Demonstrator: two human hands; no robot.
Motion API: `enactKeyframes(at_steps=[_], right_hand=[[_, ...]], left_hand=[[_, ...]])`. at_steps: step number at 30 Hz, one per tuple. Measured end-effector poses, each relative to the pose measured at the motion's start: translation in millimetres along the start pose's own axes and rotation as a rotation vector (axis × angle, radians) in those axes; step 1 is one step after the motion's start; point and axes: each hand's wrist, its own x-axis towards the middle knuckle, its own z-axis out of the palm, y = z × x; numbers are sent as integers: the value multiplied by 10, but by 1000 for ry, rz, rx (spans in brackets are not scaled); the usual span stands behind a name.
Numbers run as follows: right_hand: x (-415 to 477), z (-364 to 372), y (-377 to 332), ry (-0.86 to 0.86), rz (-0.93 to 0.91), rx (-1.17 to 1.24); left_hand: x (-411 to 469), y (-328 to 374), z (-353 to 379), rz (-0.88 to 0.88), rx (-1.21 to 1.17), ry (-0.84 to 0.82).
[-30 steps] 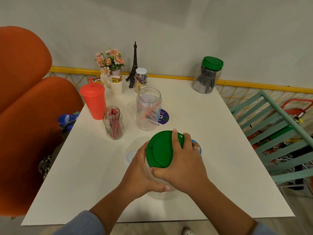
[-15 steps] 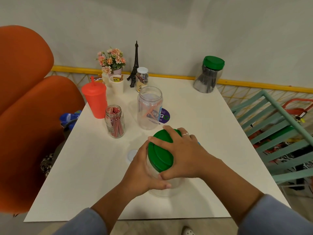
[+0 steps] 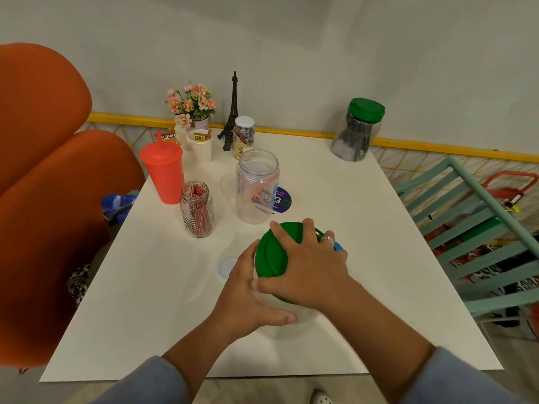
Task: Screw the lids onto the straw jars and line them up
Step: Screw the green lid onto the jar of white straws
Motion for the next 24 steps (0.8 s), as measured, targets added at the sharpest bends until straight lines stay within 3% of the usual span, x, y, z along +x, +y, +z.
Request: enactKeyframes(at_steps=[3, 5, 12, 24], right_hand=[[62, -249, 249, -233, -139, 21], [91, -299, 371, -280, -251, 22], [45, -136, 367, -101, -287, 63], [1, -58, 322, -57, -195, 150]], left_hand=[[1, 34, -17, 26, 61, 4], [5, 40, -18, 41, 95, 17], [11, 32, -4, 37, 122, 32], [-7, 56, -3, 32, 109, 15]])
